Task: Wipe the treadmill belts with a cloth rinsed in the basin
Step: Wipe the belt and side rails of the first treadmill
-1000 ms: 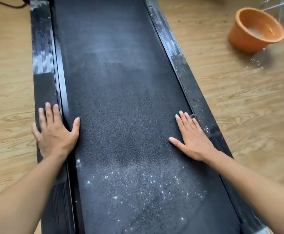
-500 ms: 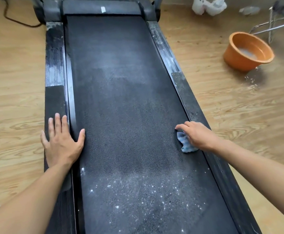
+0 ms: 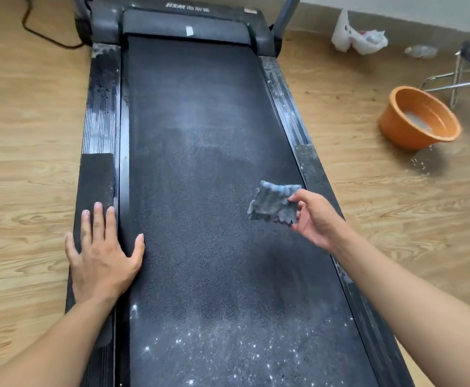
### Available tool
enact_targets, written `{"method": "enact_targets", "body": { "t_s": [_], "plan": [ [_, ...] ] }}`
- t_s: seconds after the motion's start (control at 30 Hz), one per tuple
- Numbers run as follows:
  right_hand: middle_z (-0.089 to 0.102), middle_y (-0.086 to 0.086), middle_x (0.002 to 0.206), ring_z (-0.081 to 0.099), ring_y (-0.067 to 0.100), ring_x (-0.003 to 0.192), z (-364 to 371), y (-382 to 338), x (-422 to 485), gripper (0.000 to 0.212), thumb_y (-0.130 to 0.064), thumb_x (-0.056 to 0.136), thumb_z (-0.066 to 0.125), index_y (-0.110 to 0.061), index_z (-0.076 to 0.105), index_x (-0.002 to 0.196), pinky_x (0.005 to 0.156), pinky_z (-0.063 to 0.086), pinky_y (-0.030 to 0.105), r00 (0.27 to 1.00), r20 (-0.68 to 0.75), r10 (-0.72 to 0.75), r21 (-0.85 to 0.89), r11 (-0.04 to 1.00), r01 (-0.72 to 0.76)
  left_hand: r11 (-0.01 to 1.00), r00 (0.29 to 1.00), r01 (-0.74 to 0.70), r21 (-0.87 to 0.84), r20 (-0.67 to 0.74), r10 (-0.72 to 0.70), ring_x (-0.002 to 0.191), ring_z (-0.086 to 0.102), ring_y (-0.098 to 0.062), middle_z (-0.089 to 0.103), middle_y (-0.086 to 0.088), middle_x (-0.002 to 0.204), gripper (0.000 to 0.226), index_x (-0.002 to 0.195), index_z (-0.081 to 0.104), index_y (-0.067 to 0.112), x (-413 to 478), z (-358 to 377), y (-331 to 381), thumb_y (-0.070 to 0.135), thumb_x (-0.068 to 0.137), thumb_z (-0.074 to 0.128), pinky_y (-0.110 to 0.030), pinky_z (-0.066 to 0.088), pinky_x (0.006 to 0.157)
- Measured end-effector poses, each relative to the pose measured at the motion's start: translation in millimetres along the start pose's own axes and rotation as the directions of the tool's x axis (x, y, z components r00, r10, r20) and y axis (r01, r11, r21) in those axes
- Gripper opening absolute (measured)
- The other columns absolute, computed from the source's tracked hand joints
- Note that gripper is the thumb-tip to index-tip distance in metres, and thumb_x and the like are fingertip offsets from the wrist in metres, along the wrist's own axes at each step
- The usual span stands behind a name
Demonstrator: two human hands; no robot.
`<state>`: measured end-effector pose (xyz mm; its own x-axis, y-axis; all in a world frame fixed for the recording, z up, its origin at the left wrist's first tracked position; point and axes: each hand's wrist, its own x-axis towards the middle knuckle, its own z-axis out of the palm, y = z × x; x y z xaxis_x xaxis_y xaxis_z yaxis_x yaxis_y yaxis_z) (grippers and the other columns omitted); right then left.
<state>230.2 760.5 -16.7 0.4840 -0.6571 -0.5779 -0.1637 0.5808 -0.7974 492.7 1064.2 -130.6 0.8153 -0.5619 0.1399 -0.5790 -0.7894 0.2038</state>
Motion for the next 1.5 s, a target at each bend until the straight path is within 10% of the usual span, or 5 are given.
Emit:
{"method": "enact_targets", "body": {
  "t_s": [0.33, 0.43, 0.57, 1.17, 1.5],
  "plan": [
    [0.065, 0.018, 0.092, 0.060, 0.030, 0.079, 6, -22, 45, 0.019, -0.008, 0.076, 0.053, -0.009, 0.061, 0.093, 0.064, 0.051, 0.033, 0.930, -0.286, -0.230, -0.132, 0.971, 0.199, 1.000, 1.000, -0.008, 0.006, -0.017, 0.008, 0.162, 0.013, -0.023, 0.016, -0.003, 0.175, 0.091, 0.163, 0.032, 0.012, 1, 2, -2, 0.067, 0.091, 0.037, -0.061, 0.014, 0.125],
    [0.051, 0.002, 0.075, 0.045, 0.026, 0.074, -8, -53, 88, 0.029, -0.009, 0.087, 0.059, -0.023, 0.037, 0.074, 0.061, 0.030, 0.037, 0.749, -0.257, -0.611, -0.805, 0.564, 0.184, 1.000, 0.999, -0.014, 0.009, -0.029, 0.014, 0.162, 0.013, -0.023, 0.016, -0.004, 0.175, 0.091, 0.163, 0.033, 0.011, 2, 4, -3, 0.066, 0.091, 0.038, -0.061, 0.014, 0.126],
    [0.059, 0.012, 0.124, 0.054, 0.030, 0.120, -7, -33, 127, 0.019, -0.019, 0.088, 0.063, -0.014, 0.045, 0.090, 0.090, 0.038, 0.037, 0.916, 0.015, -0.400, -0.976, 0.195, 0.101, 1.000, 0.999, -0.013, 0.018, -0.029, 0.014, 0.162, 0.012, -0.023, 0.015, -0.003, 0.175, 0.090, 0.163, 0.033, 0.012, 2, 6, -3, 0.065, 0.090, 0.039, -0.061, 0.014, 0.127],
    [0.001, 0.013, 0.175, -0.004, 0.024, 0.162, 49, 2, 194, 0.113, -0.087, 0.089, 0.017, -0.005, 0.009, 0.166, 0.131, -0.001, 0.047, 0.858, -0.027, -0.514, -0.999, 0.050, -0.001, 0.999, 0.999, -0.015, 0.044, 0.029, 0.014, 0.163, 0.006, -0.024, 0.007, -0.004, 0.176, 0.091, 0.165, 0.027, 0.011, 4, 5, -3, 0.062, 0.091, 0.041, -0.060, 0.011, 0.128],
    [-0.003, 0.003, 0.176, -0.011, 0.019, 0.162, 293, 95, 134, 0.075, -0.061, 0.108, 0.020, -0.018, 0.007, 0.168, 0.130, -0.007, 0.041, 0.764, 0.575, -0.293, -0.817, -0.255, 0.517, 0.998, 0.999, -0.020, 0.063, 0.050, 0.016, 0.163, 0.005, -0.027, 0.005, -0.007, 0.176, 0.091, 0.165, 0.024, 0.008, 4, 2, -1, 0.058, 0.091, 0.042, -0.063, 0.013, 0.127]
  ]
}}
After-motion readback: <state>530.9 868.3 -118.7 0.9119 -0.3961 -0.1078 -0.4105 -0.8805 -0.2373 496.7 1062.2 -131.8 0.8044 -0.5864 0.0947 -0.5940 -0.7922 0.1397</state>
